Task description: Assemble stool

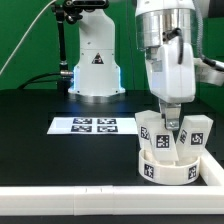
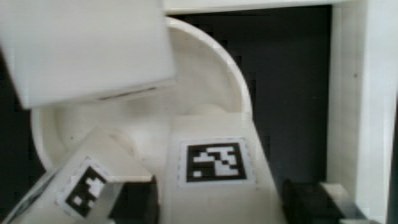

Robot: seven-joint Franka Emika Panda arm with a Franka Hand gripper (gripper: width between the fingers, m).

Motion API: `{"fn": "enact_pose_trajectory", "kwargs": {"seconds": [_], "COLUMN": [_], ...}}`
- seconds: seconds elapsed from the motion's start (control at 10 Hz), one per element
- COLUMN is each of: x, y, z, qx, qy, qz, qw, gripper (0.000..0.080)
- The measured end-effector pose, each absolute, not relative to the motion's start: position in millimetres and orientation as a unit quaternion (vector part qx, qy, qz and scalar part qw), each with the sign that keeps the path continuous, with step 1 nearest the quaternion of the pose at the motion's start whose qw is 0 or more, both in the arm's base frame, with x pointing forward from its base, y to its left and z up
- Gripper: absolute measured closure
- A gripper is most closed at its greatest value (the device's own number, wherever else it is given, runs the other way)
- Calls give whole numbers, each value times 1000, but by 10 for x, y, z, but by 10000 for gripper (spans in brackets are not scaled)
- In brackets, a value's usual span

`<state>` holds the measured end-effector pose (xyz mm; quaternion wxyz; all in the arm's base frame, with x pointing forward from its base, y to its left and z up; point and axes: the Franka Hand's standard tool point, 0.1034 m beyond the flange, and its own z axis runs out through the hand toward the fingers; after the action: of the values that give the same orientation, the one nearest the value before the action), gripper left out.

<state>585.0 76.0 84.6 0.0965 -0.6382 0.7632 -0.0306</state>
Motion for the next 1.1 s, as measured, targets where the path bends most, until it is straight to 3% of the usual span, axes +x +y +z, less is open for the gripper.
{"fn": "enact_pose_trajectory", "kwargs": {"seconds": [0.3,0.7,0.8,0.9,1.0,1.1], "x": [5866,5870,5869,5869,5883,5897], "y": [740,731,731,738,760,775], "z": [852,854,864,925,1012,1071], "qx": [-522,-447,-460,-474,-482,-502], "qy": [844,886,879,872,867,854], "qz": [-10,1,2,9,14,12], "qw": [122,126,124,124,129,134], "gripper": [462,462,292,292,173,157]}}
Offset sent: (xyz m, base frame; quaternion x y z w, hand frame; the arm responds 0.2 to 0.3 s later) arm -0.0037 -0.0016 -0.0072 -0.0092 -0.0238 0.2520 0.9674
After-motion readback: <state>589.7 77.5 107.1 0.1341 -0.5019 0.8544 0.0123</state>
